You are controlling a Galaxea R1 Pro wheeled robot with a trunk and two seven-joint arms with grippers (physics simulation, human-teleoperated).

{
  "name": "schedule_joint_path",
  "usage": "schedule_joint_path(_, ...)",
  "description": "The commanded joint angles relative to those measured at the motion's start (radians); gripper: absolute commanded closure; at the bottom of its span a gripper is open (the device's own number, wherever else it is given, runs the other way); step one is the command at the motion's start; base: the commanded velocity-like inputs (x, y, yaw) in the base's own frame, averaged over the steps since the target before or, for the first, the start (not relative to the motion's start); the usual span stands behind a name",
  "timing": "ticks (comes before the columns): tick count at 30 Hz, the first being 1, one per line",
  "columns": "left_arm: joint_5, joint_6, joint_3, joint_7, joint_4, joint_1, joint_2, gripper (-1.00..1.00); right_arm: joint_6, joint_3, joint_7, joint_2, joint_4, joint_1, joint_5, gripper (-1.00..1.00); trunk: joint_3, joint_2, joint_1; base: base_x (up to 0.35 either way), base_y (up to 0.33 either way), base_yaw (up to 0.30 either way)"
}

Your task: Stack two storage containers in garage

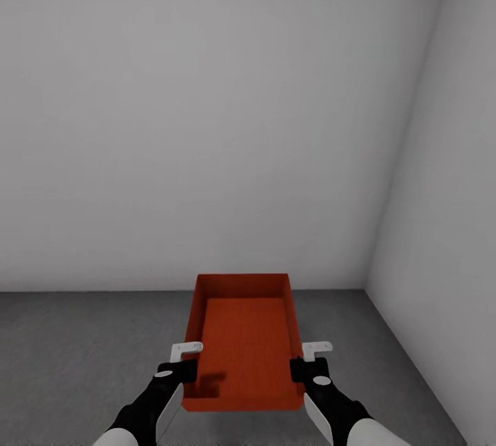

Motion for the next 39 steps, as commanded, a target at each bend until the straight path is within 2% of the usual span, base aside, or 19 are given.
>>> schedule_joint_path(1,0.065,0.008,0.017,0.007,-0.002,0.0,0.0,1.0,-0.052,-0.032,-0.014,0.0,-0.002,-0.002,0.006,1.0,-0.006,-0.008,0.004,0.0,0.0,0.0)
schedule_joint_path(39,0.065,0.008,0.019,0.007,-0.002,-0.001,0.0,1.0,-0.052,-0.032,-0.014,0.0,-0.002,-0.002,0.006,1.0,-0.186,-0.274,0.15,0.0,0.0,0.0)
